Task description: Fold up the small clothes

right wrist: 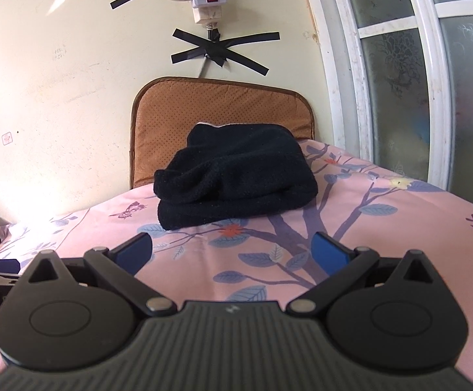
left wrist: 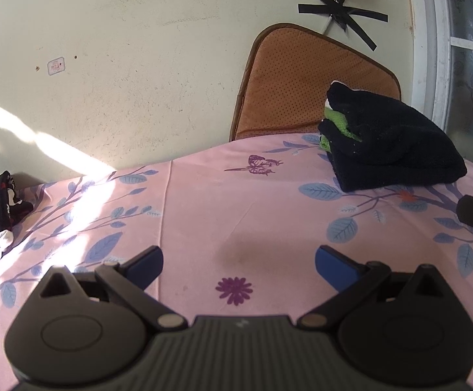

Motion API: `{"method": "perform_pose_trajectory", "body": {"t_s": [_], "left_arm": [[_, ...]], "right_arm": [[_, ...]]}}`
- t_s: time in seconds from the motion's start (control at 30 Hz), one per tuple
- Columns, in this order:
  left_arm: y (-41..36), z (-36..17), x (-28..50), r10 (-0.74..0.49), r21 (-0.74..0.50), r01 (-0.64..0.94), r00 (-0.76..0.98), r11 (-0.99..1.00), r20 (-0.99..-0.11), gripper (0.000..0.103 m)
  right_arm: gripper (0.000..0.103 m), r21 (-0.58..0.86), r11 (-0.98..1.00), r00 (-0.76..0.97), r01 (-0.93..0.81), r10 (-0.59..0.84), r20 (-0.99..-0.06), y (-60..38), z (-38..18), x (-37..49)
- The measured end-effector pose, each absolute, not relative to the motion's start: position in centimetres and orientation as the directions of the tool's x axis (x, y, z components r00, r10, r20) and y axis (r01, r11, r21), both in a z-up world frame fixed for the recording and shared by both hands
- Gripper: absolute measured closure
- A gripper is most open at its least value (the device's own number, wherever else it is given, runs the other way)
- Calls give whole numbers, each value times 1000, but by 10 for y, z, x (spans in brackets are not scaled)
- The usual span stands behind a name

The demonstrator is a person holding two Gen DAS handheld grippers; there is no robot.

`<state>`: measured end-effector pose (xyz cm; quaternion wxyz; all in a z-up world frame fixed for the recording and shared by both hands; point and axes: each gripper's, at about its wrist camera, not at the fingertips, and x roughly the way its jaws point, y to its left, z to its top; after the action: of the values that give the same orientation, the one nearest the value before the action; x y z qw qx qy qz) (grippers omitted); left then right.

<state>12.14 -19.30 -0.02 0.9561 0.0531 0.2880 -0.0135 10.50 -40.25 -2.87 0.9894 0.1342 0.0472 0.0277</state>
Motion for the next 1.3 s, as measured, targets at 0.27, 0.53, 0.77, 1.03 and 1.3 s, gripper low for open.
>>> {"method": "perform_pose_trajectory", "body": {"t_s": [0.27, 0.53, 0.77, 1.03, 1.3], "left_arm": [[-180, 3, 119, -27, 5, 34, 853, 999, -521, 0], [-182, 9, 108, 29, 43, -11, 902, 999, -431, 0], [-189, 10, 105, 67, 121, -18, 910, 992, -410, 0], [-186, 11, 107, 87, 124, -37, 905, 992, -417, 0], [-182, 9, 112, 88, 113, -41, 887, 993, -453, 0]], "right_arm": [[0, 271, 962, 994, -39, 66, -89, -403, -29, 106], [0, 272, 962, 994, -35, 63, -95, -403, -28, 107], [0, 272, 962, 993, -34, 62, -97, -403, -28, 107], [0, 272, 962, 993, -35, 64, -97, -403, -28, 107], [0, 271, 962, 993, -35, 64, -98, -403, -28, 107]]}}
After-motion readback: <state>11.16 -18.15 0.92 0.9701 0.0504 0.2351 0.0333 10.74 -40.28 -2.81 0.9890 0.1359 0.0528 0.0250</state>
